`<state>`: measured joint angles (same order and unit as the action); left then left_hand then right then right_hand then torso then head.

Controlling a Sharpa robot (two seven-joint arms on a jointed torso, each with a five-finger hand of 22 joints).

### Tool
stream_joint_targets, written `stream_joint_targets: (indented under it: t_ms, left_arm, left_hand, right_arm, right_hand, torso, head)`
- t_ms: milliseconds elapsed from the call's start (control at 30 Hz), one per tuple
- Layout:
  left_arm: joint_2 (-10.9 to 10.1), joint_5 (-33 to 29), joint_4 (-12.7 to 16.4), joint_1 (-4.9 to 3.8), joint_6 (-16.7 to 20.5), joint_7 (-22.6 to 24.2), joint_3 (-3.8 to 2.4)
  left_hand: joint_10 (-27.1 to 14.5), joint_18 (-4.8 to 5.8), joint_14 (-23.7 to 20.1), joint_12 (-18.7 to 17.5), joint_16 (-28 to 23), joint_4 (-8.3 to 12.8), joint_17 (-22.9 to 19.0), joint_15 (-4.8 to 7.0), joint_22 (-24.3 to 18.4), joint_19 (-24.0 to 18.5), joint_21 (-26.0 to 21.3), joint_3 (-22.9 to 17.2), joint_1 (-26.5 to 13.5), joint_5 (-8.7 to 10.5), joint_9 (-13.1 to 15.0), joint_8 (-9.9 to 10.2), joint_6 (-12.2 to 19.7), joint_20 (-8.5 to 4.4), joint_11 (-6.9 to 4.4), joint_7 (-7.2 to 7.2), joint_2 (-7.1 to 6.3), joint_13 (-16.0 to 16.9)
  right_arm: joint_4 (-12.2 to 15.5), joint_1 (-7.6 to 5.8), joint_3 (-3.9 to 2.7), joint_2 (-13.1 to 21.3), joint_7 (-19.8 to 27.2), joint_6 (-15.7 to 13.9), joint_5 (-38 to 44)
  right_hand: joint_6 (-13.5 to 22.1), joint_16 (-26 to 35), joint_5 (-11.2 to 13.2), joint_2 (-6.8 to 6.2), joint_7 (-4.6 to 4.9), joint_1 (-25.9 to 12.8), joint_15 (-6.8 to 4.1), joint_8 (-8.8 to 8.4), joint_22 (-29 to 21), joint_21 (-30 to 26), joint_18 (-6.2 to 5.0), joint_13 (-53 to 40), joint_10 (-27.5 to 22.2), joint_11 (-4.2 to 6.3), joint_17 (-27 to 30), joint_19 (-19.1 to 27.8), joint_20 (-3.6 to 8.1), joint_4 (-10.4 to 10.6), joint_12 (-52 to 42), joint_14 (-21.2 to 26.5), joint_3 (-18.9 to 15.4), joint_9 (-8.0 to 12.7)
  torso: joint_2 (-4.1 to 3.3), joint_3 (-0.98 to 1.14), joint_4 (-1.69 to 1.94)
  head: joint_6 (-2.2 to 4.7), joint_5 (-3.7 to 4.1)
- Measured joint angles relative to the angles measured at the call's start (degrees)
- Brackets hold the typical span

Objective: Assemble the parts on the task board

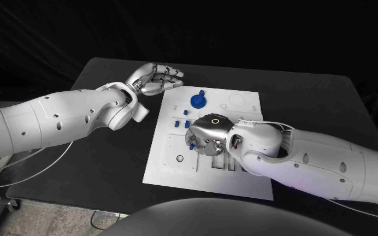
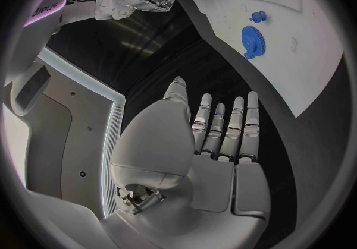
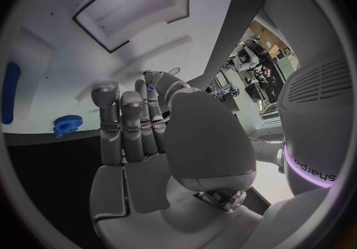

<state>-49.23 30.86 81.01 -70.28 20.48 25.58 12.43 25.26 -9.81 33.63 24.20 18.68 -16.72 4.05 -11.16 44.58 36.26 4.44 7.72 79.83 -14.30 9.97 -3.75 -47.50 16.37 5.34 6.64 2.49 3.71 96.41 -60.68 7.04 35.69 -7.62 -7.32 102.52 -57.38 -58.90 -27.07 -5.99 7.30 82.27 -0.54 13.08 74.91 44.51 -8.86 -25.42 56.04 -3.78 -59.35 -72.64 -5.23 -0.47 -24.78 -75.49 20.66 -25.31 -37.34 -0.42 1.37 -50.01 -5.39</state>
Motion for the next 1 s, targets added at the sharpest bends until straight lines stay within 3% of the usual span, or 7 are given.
stream_joint_targets:
  t_ms: [133, 233, 333, 467, 600, 900, 1000]
  left_arm:
    - [0.03, 0.0, -0.04, 0.02, -0.12, -0.08, 0.0]
    - [0.07, 0.0, -0.08, 0.03, -0.19, -0.13, 0.0]
    - [0.12, 0.0, -0.11, 0.04, -0.25, -0.18, 0.0]
    - [0.14, 0.0, -0.14, 0.05, -0.3, -0.22, 0.0]
    - [0.13, 0.0, -0.17, 0.06, -0.33, -0.26, 0.0]
    - [-0.07, 0.0, -0.18, 0.08, -0.4, -0.31, 0.01]
    - [-0.33, 0.0, -0.05, 0.08, -0.41, -0.32, 0.01]
  left_hand:
    - [0.0, 0.0, 0.0, 0.0, 0.0, 0.0, 0.0, 0.0, -0.06, 0.0, 0.0, 0.0, 0.0, 0.0, 0.0, 0.0, 0.0, 0.0, 0.0, 0.0, 0.0, 0.0]
    - [0.0, 0.0, 0.0, 0.0, 0.0, 0.0, -0.02, 0.0, -0.06, 0.0, 0.0, 0.0, 0.0, 0.0, 0.0, 0.0, 0.0, 0.0, 0.0, 0.0, 0.0, 0.0]
    - [0.0, 0.0, 0.0, 0.0, 0.0, 0.0, -0.05, 0.0, -0.06, 0.0, 0.0, 0.0, 0.0, 0.0, 0.0, 0.0, 0.0, 0.0, 0.0, 0.0, 0.0, 0.0]
    - [0.0, 0.0, 0.0, 0.0, 0.0, 0.17, -0.05, 0.0, -0.13, 0.0, 0.0, 0.16, 0.23, 0.0, -0.06, 0.0, 0.0, 0.0, 0.0, 0.0, 0.22, 0.0]
    - [0.0, 0.0, 0.0, 0.0, 0.0, 0.17, -0.04, 0.0, -0.13, 0.0, 0.0, 0.16, 0.22, 0.0, -0.06, 0.0, 0.0, 0.0, 0.0, 0.0, 0.22, 0.0]
    - [0.0, 0.0, 0.21, 0.23, 0.0, 0.17, -0.04, -0.2, -0.2, 0.0, 0.0, 0.16, 0.45, 0.0, -0.12, 0.0, 0.0, 0.0, 0.0, 0.0, 0.45, 0.0]
    - [0.0, 0.0, 0.21, 0.23, 0.25, 0.17, -0.04, -0.21, -0.28, 0.0, 0.0, 0.16, 0.45, 0.0, -0.12, 0.0, 0.0, 0.0, 0.0, 0.0, 0.45, 0.0]
  right_arm:
    - [-0.05, 0.0, 0.0, -0.09, -0.01, 0.15, 0.01]
    - [-0.12, 0.01, 0.02, -0.15, -0.01, 0.23, 0.01]
    - [-0.2, 0.02, 0.02, -0.19, 0.01, 0.3, 0.01]
    - [-0.26, 0.02, 0.02, -0.21, 0.14, 0.38, 0.01]
    - [-0.27, 0.02, 0.02, -0.07, 0.32, 0.44, -0.04]
    - [1.17, -0.68, -0.08, 3.71, 0.61, -0.27, -0.42]
    - [2.57, -2.74, -0.3, 6.52, 0.61, -0.72, -1.53]
  right_hand:
    - [0.96, 0.16, 0.27, -0.22, 0.39, 0.22, 0.12, -1.03, 0.0, -0.18, 0.0, 0.0, 0.0, 0.0, 0.24, 0.27, -0.28, -0.16, 0.0, 0.29, -0.15, 0.46]
    - [2.31, 0.52, 2.28, -0.21, 0.61, 0.23, 0.42, -2.5, -0.01, -0.77, 0.0, -0.05, -0.6, -0.54, 0.56, 0.67, -0.25, -0.24, -0.06, 0.6, -0.07, 1.32]
    - [4.95, 1.3, 6.28, -0.53, 0.75, -0.32, 0.63, -4.63, -0.01, -2.38, 0.01, 0.22, -3.09, -0.96, 1.34, 1.57, -0.54, -0.19, 0.86, 1.47, -0.06, 2.54]
    - [9.6, 2.8, 13.21, -1.69, -0.98, -2.37, 1.08, -7.92, -0.05, -5.66, 0.0, 0.86, -7.84, -1.94, 2.87, 3.02, -0.97, 1.39, 2.48, 3.04, -1.22, 4.62]
    - [12.03, 3.83, 16.38, -1.92, -2.07, -2.59, 1.14, -9.12, -0.83, -8.47, 0.0, 0.89, -11.96, -2.43, 4.1, 3.69, -1.23, 2.18, 2.7, 4.21, -3.1, 6.02]
    - [13.68, 4.81, 18.01, -2.17, -2.5, -2.11, 1.35, -9.12, -2.11, -12.57, 0.0, -0.35, -17.82, -2.85, 5.88, 4.6, -1.53, 4.14, 0.42, 5.82, -7.77, 7.98]
    - [12.22, 3.87, 16.61, -1.42, -1.06, -1.24, 1.48, -8.26, -1.91, -12.22, 0.0, -0.5, -17.9, -2.94, 5.34, 3.94, -1.72, 4.78, -0.73, 5.68, -8.41, 8.11]
  torso:
    - [0.0, -0.02, 0.02]
    - [0.01, -0.03, 0.02]
    - [0.01, -0.03, 0.03]
    - [0.01, -0.03, 0.04]
    - [0.02, -0.04, 0.05]
    - [-0.02, -0.05, 0.06]
    - [-0.04, -0.07, 0.07]
  head:
    - [0.0, 0.05]
    - [0.0, 0.05]
    - [0.0, 0.05]
    - [0.0, 0.02]
    - [0.0, -0.03]
    - [0.0, -0.23]
    - [0.0, -0.24]
